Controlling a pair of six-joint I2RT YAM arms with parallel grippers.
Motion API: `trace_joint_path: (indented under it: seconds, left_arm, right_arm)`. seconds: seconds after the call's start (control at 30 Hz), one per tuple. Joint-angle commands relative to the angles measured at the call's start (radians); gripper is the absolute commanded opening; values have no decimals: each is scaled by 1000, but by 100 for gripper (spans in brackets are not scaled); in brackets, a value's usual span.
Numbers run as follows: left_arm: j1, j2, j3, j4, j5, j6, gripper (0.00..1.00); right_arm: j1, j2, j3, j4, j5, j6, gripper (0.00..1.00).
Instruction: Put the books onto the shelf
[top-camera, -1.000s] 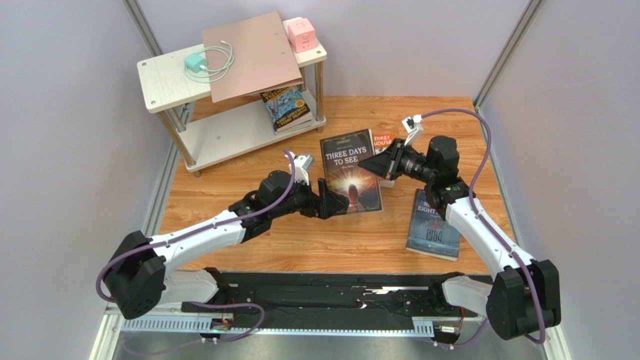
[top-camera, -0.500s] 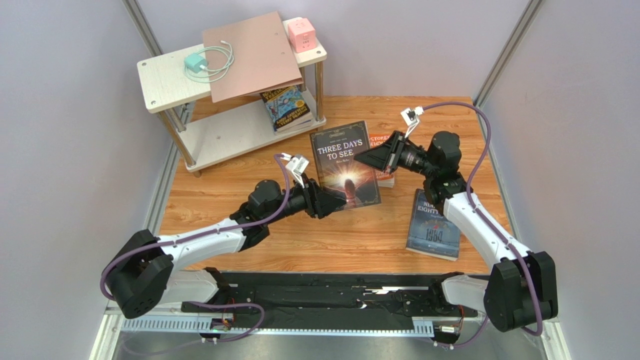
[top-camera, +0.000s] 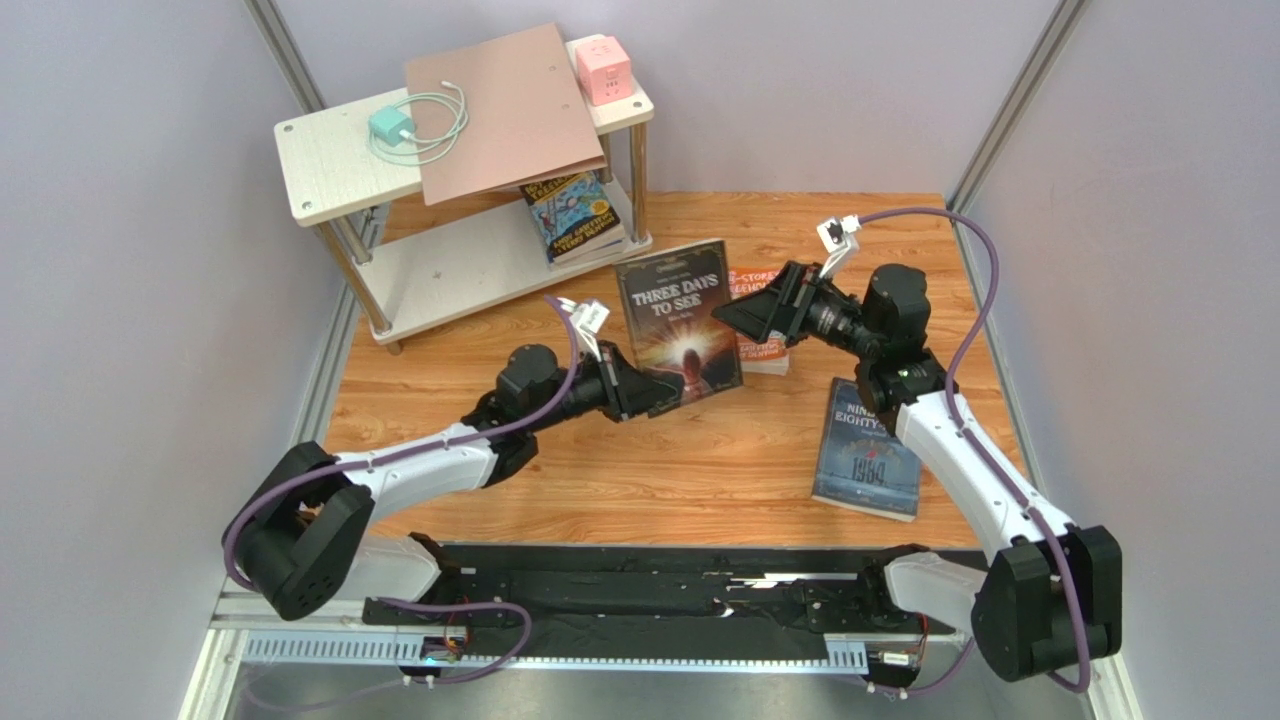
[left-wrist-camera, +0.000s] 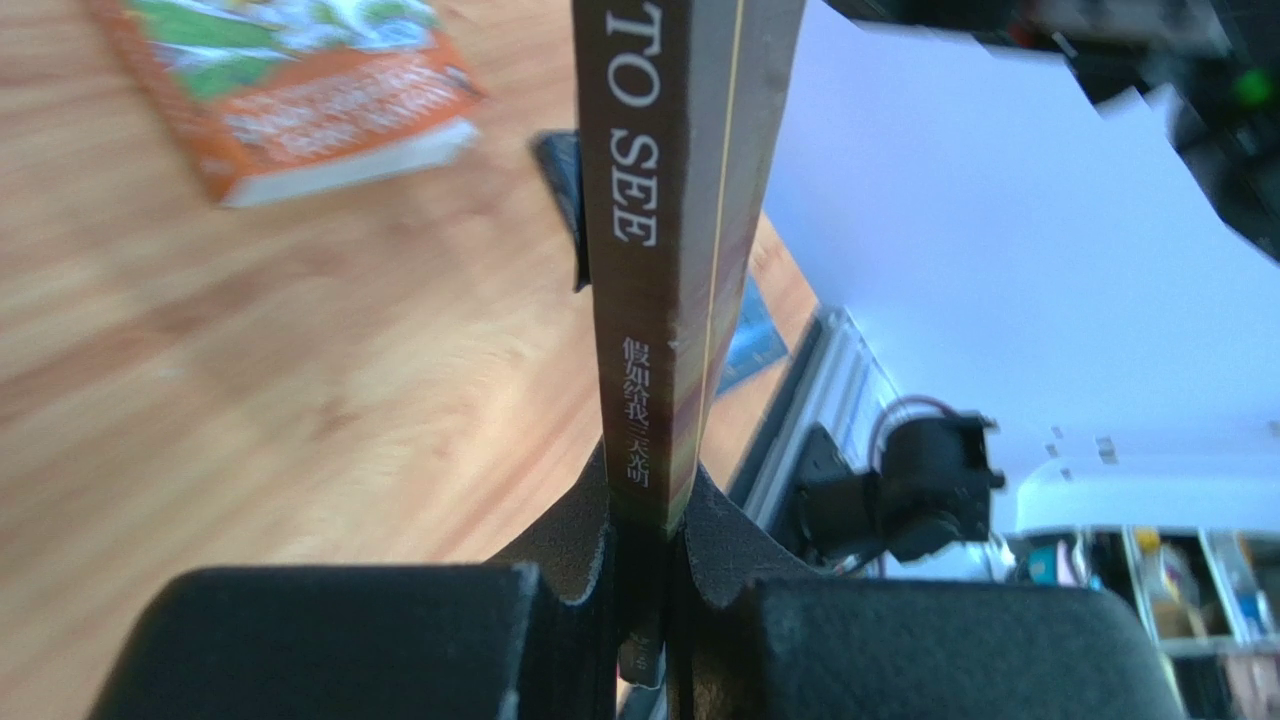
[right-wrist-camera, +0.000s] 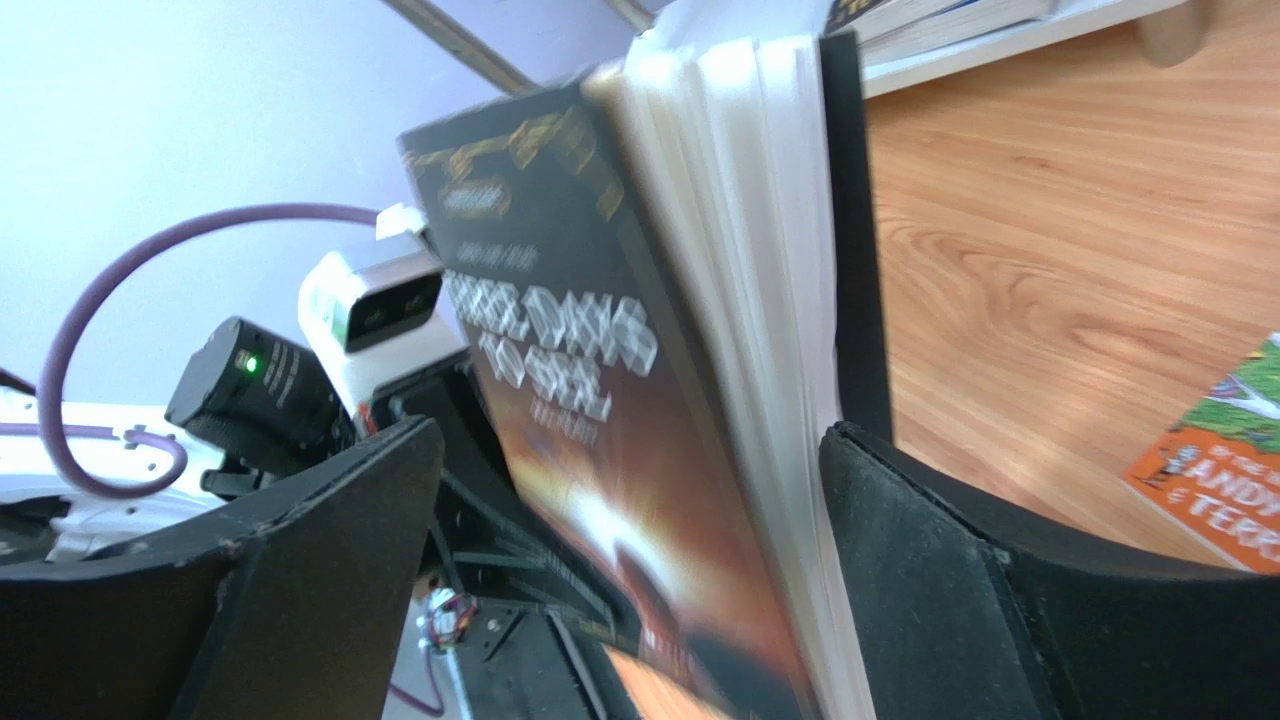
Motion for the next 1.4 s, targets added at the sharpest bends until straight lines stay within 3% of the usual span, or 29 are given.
trace_joint_path:
  seconds: [0.0,0.13,0.43,0.73,0.87,1.1,1.37]
  left_arm:
    - [162,3,-37,157,117,-87,0]
    - [317,27,2,156,243,-109,0]
    - [531,176,158,145,451,-262,0]
    - [601,487,314,593,582,-647,0]
    - [615,587,397,685,591,-753,0]
    - [661,601,529,464,606,-668,0]
    - [697,713,794,97,688,-554,0]
  right_arm:
    - [9,-76,32,-86,78,-86,100]
    - [7,-85,6,-107,87,-97,100]
    - [7,-108,-62,-142,95,-144,100]
    - [7,-139,-82,-196,106,-192,100]
    - [7,-158,-85,-235,112,-215,100]
    - [7,-178,-108,-261,119,-236,100]
    - [7,-168,-122,-247,106,-233,100]
